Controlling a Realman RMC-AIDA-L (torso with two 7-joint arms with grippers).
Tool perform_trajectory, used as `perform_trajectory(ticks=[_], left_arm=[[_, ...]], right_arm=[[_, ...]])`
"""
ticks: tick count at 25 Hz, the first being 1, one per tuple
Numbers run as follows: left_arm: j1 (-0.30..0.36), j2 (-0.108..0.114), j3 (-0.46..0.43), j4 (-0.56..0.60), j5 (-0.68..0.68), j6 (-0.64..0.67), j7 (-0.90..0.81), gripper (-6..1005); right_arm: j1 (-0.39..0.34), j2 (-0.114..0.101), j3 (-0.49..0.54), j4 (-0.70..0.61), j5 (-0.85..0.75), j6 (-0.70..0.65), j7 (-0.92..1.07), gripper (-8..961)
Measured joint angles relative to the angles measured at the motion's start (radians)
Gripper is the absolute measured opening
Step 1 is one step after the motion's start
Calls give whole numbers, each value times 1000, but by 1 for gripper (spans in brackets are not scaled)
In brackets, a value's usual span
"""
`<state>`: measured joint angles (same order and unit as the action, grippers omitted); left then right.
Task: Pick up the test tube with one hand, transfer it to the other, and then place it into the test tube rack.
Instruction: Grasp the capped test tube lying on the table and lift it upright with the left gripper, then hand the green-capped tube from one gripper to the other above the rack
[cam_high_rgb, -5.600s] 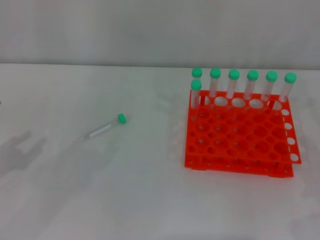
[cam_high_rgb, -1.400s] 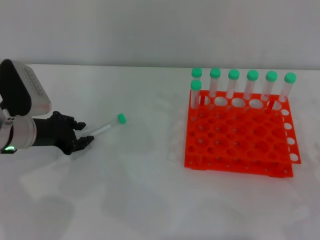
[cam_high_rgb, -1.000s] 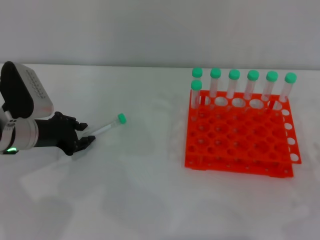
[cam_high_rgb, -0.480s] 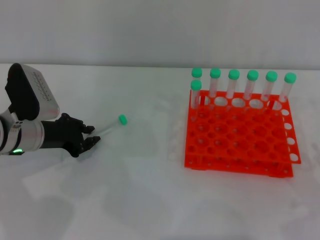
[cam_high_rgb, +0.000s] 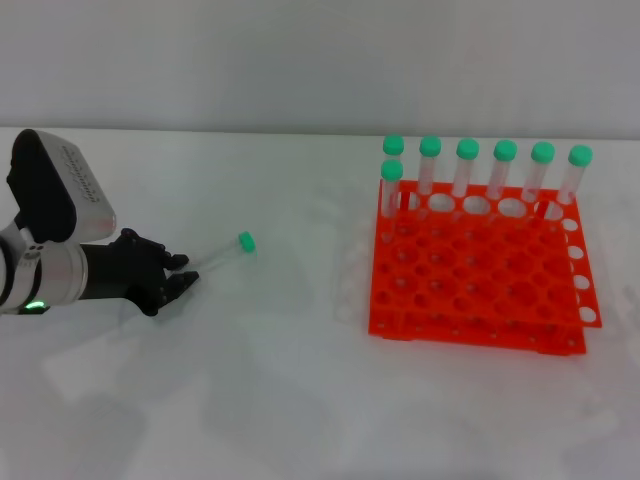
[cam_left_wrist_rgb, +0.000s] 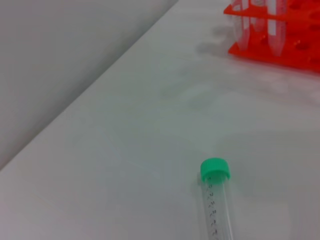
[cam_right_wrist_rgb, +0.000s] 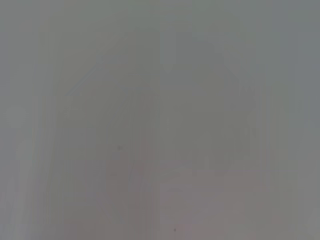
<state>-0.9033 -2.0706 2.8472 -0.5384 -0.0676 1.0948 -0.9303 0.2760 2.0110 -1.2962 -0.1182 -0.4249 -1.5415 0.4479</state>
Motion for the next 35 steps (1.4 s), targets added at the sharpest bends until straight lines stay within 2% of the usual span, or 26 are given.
perform_trajectory(ticks=[7,10,14,16,20,22,24,27,30,35], left_arm=[[5,1,0,-17,-57,18,-3,226],[0,-1,0,-84,-129,106,-3,208],[10,-3,0,-162,-264,267,-5,196],[30,-3,0,-203,-361,392,-3,197],[85,-2,0,-234,-514,643,13,197],[99,-2,0,-234,-539,720,20,197],[109,-2,0,-233,-550,816,25,197],[108,-3,0,-223,-528,891,13,197],[96,-3,0,-197,-477,912,2,196],[53,-2,0,-128,-350,886,-19,196]], right_arm=[[0,0,0,-5,0,0,0,647],[0,0,0,-9,0,-2,0,647],[4,0,-3,-12,0,-11,0,647],[4,-1,-17,-21,0,-16,0,646],[4,-2,-79,-52,-2,-17,1,646],[6,-4,-127,-72,-3,-17,12,646],[10,-7,-181,-91,-3,-17,38,646],[19,-15,-257,-118,-8,-17,83,646],[31,-20,-297,-137,-46,-21,134,646],[39,-20,-301,-177,-144,-36,231,646]])
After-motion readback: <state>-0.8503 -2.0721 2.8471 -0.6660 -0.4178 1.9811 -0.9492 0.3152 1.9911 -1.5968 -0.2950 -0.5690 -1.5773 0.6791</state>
